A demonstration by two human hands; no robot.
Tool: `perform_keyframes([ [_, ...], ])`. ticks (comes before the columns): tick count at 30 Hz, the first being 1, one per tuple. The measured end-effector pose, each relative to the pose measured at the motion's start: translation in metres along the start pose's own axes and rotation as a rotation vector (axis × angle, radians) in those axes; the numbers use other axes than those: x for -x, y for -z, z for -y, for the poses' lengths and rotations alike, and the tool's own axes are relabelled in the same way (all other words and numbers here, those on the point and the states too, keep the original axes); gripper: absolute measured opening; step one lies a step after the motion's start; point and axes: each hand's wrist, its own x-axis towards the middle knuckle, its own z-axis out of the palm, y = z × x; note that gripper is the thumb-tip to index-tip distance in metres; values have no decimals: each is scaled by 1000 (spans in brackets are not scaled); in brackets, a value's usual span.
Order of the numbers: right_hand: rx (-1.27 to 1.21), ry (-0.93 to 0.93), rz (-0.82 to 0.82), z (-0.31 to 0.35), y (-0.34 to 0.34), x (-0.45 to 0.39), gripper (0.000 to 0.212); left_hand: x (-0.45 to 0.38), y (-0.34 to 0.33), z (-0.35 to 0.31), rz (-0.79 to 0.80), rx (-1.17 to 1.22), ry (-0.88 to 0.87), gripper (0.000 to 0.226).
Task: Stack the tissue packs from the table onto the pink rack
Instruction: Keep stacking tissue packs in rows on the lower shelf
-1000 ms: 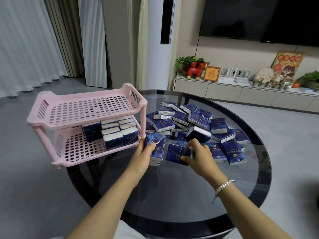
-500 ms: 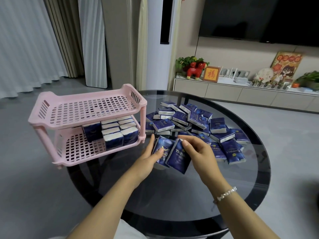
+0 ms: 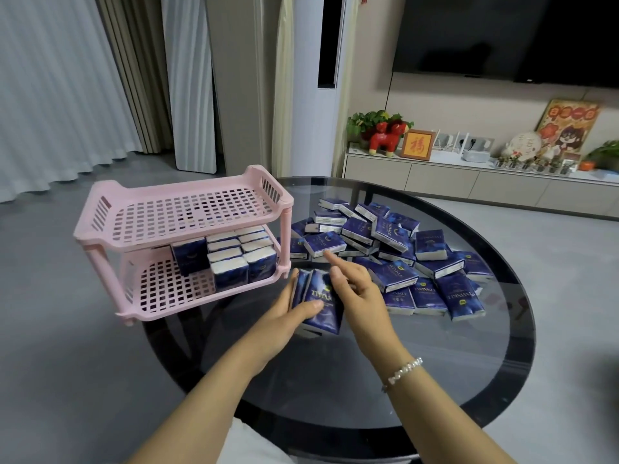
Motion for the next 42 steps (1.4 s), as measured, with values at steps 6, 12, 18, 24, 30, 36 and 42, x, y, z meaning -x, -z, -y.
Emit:
perform_keyframes([
  [6, -351, -352, 496, -10, 7, 4, 51, 16, 18, 4, -79, 21, -58, 76],
  [12, -207, -284, 601, -12, 2, 3, 65, 34, 38, -1, 44, -240, 18, 108],
  [18, 243, -168, 675, -7, -6, -1, 88, 39, 51, 4, 55, -578, 121, 117],
  [24, 406, -86, 689, 0, -8, -5, 85, 50, 56, 1, 96, -735, 170, 116],
  [30, 459, -66, 780, 10, -11, -7, 87, 53, 49, 5, 59, -692, 165, 112],
  [36, 506, -17, 801, 13, -14, -7, 75, 55, 46, 10, -28, -669, 112, 115],
  [42, 428, -10, 811, 14, -34, -12, 72, 63, 69, 7, -121, -624, 23, 118],
])
